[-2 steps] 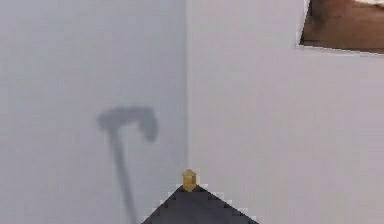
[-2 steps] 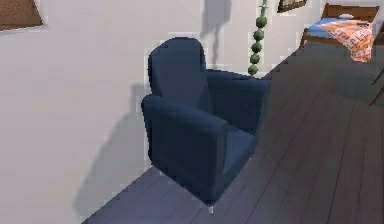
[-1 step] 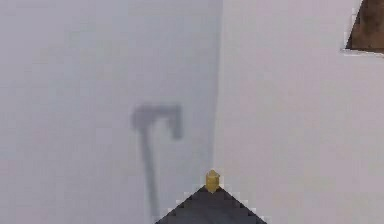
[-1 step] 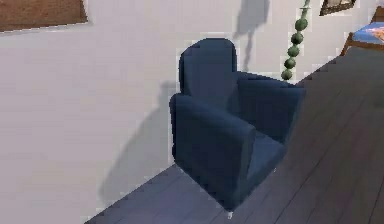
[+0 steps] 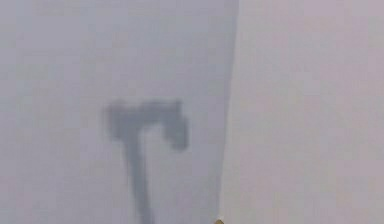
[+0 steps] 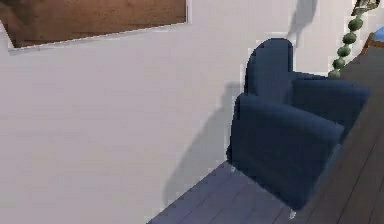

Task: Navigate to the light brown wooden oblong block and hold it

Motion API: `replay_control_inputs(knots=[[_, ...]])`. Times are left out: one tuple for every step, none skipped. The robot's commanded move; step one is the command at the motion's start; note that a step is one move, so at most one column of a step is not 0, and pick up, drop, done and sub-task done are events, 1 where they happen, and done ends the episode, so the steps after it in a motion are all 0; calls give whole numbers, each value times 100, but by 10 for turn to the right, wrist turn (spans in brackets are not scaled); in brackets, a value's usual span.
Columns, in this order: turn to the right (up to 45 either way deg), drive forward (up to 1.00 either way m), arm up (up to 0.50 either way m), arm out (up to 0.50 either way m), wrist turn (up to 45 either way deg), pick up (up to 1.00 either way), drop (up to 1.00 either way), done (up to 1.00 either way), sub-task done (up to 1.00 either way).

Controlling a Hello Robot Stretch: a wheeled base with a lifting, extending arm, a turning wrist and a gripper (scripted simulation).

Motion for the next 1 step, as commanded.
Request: replay_control_inputs(knots=[[-450,0,0,0,0,0,0,0,0]])
